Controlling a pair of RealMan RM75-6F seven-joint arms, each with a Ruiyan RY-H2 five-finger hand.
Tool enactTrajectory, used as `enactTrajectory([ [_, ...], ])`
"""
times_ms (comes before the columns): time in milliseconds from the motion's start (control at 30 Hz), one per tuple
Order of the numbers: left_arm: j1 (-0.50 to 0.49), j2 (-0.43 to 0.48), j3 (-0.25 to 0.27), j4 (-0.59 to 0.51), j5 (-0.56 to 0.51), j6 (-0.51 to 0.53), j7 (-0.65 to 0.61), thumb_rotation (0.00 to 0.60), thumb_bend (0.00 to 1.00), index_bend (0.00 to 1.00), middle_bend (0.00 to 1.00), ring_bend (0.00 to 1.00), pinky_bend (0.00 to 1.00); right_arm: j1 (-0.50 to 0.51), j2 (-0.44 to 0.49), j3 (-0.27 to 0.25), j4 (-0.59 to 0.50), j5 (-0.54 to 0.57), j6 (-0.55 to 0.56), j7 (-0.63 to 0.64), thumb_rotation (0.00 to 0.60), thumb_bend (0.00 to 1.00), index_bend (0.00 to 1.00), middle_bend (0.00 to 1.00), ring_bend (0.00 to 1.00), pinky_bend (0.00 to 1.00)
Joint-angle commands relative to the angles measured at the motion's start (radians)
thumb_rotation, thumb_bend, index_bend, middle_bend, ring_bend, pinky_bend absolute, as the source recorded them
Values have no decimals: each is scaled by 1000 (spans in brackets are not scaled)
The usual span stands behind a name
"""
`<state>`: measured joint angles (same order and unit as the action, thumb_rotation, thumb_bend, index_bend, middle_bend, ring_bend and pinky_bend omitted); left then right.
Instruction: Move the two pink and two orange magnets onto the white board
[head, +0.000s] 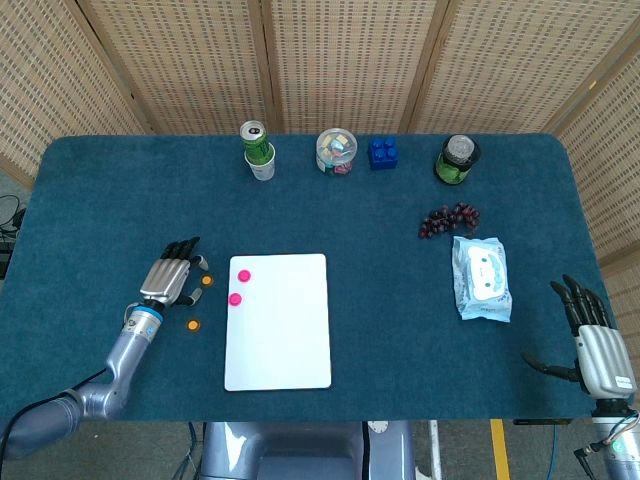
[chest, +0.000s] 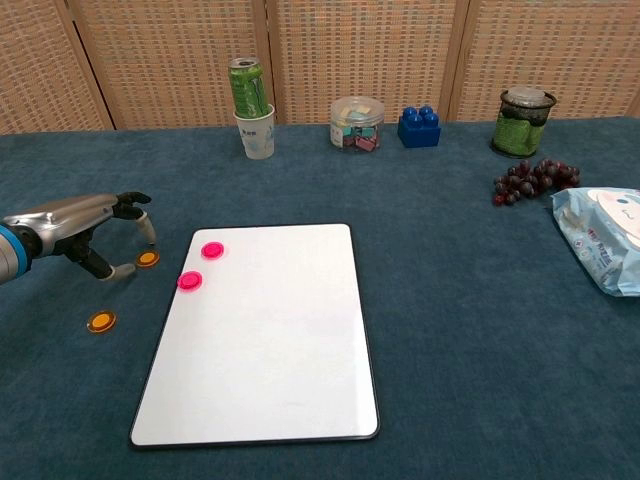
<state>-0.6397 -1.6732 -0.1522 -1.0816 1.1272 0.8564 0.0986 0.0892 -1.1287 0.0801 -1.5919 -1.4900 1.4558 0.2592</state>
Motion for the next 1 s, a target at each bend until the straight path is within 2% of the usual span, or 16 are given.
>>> enactTrajectory([
  [33, -4, -8, -2, 6, -3, -5, 2, 600, 383, 351, 0, 0, 0, 0, 0, 0, -1, 0, 0, 0, 600, 53, 0, 0, 0, 0],
  [300, -9, -23, -4, 18, -7, -13, 12, 600, 383, 361, 0, 0, 0, 0, 1, 0, -1, 2, -3, 6, 600, 53, 0, 0, 0, 0],
  [467, -10, -32, -7, 28, -13, -19, 12, 600, 384, 492, 0, 0, 0, 1, 2, 0, -1, 2, -4, 13, 600, 53, 0, 0, 0, 0],
  [567, -11, -36, -9, 33, -14, -19, 17, 600, 385, 524, 0, 0, 0, 1, 3, 0, -1, 2, -4, 14, 600, 53, 0, 0, 0, 0],
  [833, -7, -24, -14, 18, -9, -3, 20, 600, 385, 538, 0, 0, 0, 1, 3, 0, -2, 3, -5, 17, 600, 53, 0, 0, 0, 0],
  [1000, -10, 4, -31, -29, 0, 20, 21, 600, 383, 538, 0, 0, 0, 1, 4, 0, -3, 2, -5, 19, 600, 53, 0, 0, 0, 0],
])
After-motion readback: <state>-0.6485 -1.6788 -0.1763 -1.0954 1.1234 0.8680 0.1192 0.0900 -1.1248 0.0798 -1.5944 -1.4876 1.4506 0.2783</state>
